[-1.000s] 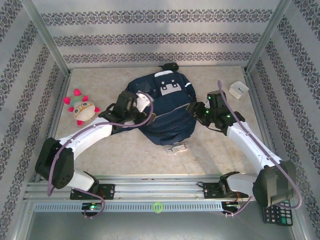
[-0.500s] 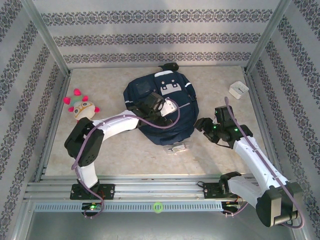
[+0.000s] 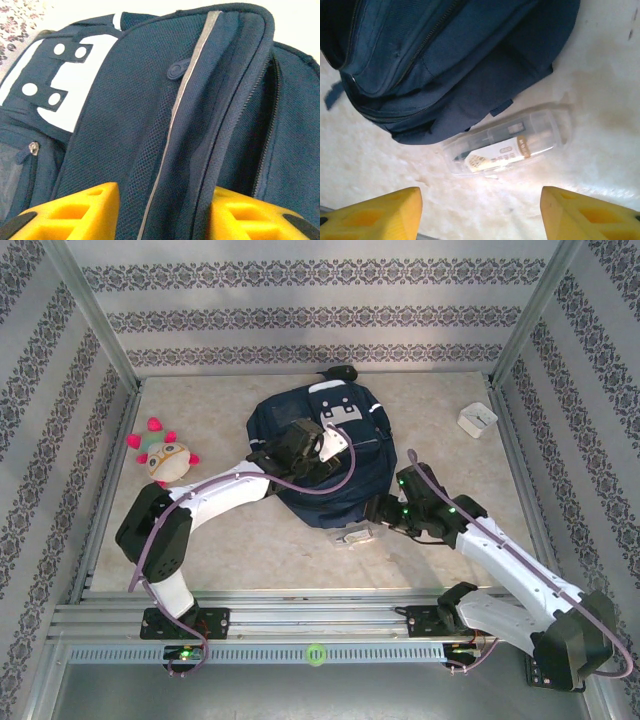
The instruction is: Pack the student bag
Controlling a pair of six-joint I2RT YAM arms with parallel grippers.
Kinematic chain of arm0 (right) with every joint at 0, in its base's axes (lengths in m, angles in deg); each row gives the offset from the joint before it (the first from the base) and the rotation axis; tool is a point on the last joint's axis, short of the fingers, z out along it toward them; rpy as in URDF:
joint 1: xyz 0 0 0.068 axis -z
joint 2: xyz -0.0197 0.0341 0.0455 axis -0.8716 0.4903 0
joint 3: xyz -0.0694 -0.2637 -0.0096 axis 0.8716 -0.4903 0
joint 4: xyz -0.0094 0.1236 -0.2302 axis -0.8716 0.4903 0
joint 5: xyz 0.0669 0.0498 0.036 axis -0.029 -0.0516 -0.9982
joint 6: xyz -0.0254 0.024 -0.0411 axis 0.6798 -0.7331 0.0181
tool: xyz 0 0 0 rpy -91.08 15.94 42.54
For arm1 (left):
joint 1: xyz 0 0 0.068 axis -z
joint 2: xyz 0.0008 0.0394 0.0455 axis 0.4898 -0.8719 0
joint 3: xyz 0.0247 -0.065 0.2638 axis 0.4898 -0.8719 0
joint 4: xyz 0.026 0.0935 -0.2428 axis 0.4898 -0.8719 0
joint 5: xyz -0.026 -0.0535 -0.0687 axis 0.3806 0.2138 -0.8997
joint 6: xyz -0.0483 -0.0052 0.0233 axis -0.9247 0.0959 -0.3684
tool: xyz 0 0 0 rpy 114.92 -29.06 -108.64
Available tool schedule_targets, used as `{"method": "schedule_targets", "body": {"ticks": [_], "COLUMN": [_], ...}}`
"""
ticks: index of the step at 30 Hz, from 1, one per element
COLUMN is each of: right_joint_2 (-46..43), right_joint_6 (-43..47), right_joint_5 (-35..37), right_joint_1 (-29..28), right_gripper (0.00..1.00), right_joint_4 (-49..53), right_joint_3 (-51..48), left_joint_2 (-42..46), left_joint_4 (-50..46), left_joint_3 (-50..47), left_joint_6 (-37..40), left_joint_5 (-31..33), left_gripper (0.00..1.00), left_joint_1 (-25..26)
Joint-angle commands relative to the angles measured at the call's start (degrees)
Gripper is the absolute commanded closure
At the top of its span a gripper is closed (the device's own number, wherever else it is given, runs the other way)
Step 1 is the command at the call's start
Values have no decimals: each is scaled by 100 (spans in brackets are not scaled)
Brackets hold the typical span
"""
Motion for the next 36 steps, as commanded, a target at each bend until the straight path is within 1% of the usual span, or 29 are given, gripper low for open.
{"method": "schedule_targets", "body": {"ticks": [1, 3, 4, 6, 9, 10, 13, 14, 17, 19, 24, 26, 30, 36], "right_joint_2": [71, 119, 134, 170, 237, 291, 614, 747, 1178, 1571, 2450, 2645, 3013, 3572], "right_joint_6": [2038, 3337, 4102, 5654, 7771, 8353, 9552, 9820, 10438, 10726, 11203, 11354, 11489, 11242], "right_joint_5": [319, 126, -53, -377, -957, -1052, -1263, -1320, -1318, -1137, -625, -642, -707, -695], "right_joint_1": [133, 212, 231, 240, 211, 161, 18, -23, -189, -329, -565, -584, -637, -672], "right_gripper": [35, 34, 34, 32, 31, 32, 34, 35, 35, 34, 32, 32, 33, 33], "right_joint_4": [-100, -161, -182, -64, 184, 256, 536, 620, 597, 526, 251, 205, 382, 286], "right_joint_3": [635, 884, 960, 1016, 923, 844, 745, 740, 625, 651, 811, 873, 1028, 1150], "left_joint_2": [162, 205, 238, 299, 364, 375, 388, 392, 415, 419, 436, 450, 423, 366], "left_joint_4": [285, 295, 293, 289, 349, 370, 382, 372, 390, 377, 412, 458, 527, 488], "left_joint_3": [-58, -64, -67, -66, -84, -99, -120, -120, -136, -128, -119, -131, -111, -36], "left_joint_6": [-222, -321, -365, -466, -746, -831, -951, -986, -1063, -1089, -1192, -1249, -1314, -1330], "left_joint_5": [179, 172, 77, -150, -575, -716, -927, -993, -1260, -1363, -1494, -1506, -1582, -1624], "left_gripper": [67, 79, 82, 87, 89, 89, 89, 89, 89, 89, 88, 87, 86, 86], "left_joint_1": [-150, -202, -244, -320, -510, -576, -734, -776, -910, -980, -1064, -1086, -1088, -1089]}}
